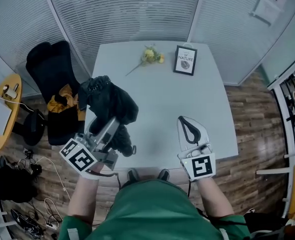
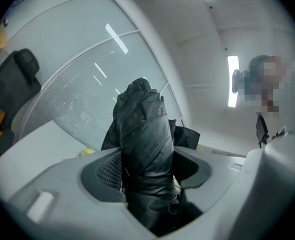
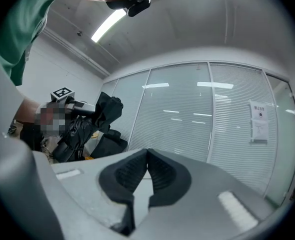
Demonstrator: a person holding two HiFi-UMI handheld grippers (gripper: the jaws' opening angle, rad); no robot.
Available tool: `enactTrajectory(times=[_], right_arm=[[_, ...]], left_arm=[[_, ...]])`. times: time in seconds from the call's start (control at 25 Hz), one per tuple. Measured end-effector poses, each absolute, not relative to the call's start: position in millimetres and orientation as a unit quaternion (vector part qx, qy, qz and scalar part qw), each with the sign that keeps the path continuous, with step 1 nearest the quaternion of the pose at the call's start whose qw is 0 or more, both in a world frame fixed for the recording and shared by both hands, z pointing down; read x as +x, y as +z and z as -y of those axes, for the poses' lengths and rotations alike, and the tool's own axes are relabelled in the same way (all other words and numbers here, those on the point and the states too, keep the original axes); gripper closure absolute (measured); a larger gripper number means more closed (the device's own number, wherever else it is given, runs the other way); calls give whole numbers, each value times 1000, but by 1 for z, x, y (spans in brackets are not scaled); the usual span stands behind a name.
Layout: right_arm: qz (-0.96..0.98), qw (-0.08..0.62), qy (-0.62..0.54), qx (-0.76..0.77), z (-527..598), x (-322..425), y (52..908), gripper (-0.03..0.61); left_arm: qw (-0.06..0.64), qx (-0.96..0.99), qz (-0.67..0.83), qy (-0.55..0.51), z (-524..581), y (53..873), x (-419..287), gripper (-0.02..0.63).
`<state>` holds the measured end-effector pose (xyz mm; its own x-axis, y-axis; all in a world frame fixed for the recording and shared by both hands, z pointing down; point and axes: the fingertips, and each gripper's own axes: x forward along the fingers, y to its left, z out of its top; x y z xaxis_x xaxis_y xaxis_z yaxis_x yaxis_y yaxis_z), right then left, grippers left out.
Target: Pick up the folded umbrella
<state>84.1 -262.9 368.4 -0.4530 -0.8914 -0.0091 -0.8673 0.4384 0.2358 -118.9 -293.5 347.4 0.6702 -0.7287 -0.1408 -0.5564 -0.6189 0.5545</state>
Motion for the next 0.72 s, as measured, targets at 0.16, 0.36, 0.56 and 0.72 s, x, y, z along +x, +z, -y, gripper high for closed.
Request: enactTrajectory(times=[0.16,0.36,0.56,0.72], right_arm=[[851,44,-123,508,267,80,359,577],[850,31,-139,507,257,90,348,577],[845,28,-129,519,268,101,343,577],[841,24,-124,527,274,105,343,577]], left_arm=[[184,885,391,-172,305,328,-134,331],[179,879,386,-217,297,302,-135,331],[183,878,357,-262,296,276,-131,331],[177,879,346,-276,294,265,-130,331]])
